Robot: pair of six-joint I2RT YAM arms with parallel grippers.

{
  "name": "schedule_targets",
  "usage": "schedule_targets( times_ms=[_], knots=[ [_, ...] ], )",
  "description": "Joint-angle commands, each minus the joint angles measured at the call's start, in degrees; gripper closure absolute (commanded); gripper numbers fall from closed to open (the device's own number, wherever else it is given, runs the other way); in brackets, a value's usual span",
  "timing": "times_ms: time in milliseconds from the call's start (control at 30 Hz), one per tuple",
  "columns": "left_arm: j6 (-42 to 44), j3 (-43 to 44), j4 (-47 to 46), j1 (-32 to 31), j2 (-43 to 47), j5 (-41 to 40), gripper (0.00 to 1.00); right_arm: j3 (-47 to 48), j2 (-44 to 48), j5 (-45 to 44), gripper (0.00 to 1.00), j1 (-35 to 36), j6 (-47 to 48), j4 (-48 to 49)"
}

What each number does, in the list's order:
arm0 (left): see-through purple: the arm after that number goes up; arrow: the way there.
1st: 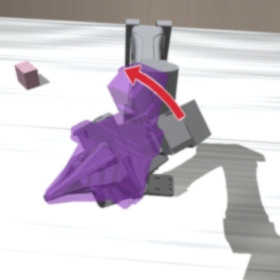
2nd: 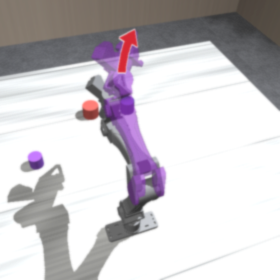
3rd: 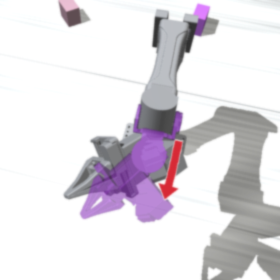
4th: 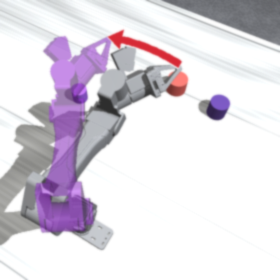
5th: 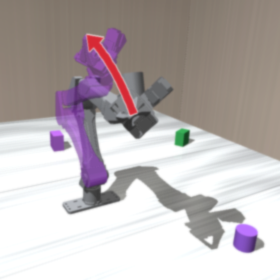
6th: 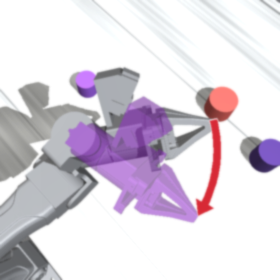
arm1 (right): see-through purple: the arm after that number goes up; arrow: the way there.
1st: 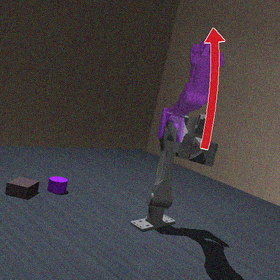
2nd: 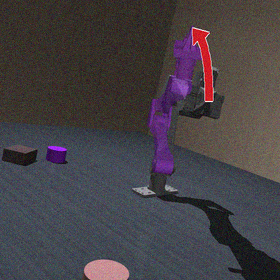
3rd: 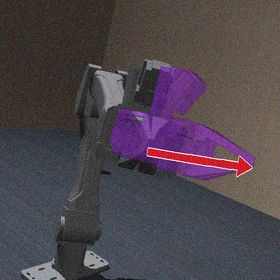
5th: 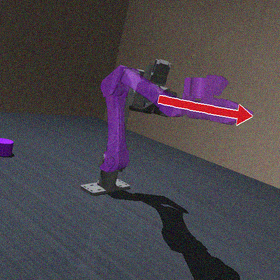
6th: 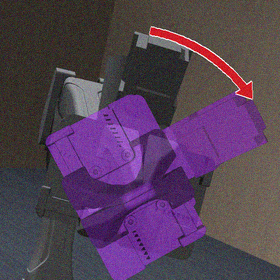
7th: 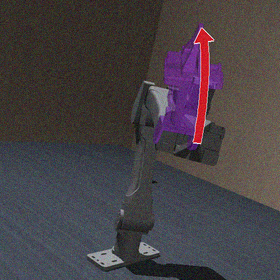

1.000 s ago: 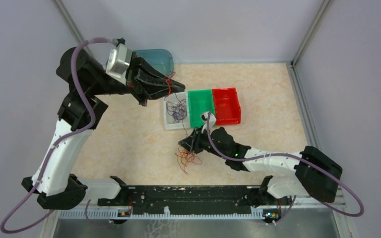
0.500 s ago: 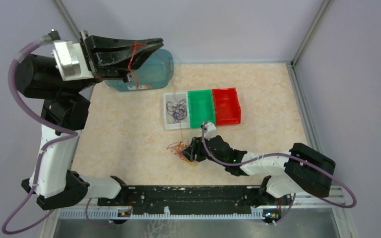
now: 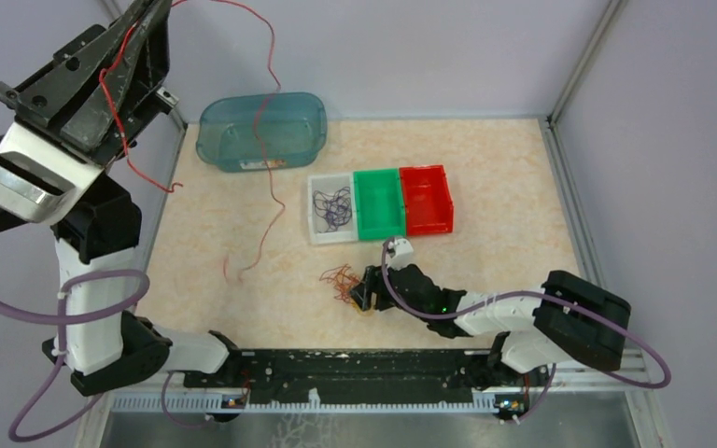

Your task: Untangle the cables

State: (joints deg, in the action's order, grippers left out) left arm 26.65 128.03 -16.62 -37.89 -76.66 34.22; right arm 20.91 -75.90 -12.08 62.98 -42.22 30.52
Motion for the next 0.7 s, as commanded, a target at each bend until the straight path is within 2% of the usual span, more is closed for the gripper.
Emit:
schedule_targets(
  times_ms=[0,300,467,667],
  knots=[
    [3.7,1.2,1.1,-0.3,-0.1,0.5,1.00,-0.2,2.6,-1.9,0.33,0.7,0.1,1.2],
    [1.9,-18.8,7.5,-0.3,8.3,4.1,1.00,8.3,19.3,-5.3,0.11,0.7,6.5,-13.5],
    [-0.1,-23.0,10.9,-0.3,10.2,6.1,1.00,13.5,26.0,-4.2,0.03,0.7,10.1,-19.3],
    [-1.8,-25.1,18.7,-0.3,11.2,10.4,1.00,18.4,31.2,-4.0,0.01,0.6,13.8,-23.2]
  ],
)
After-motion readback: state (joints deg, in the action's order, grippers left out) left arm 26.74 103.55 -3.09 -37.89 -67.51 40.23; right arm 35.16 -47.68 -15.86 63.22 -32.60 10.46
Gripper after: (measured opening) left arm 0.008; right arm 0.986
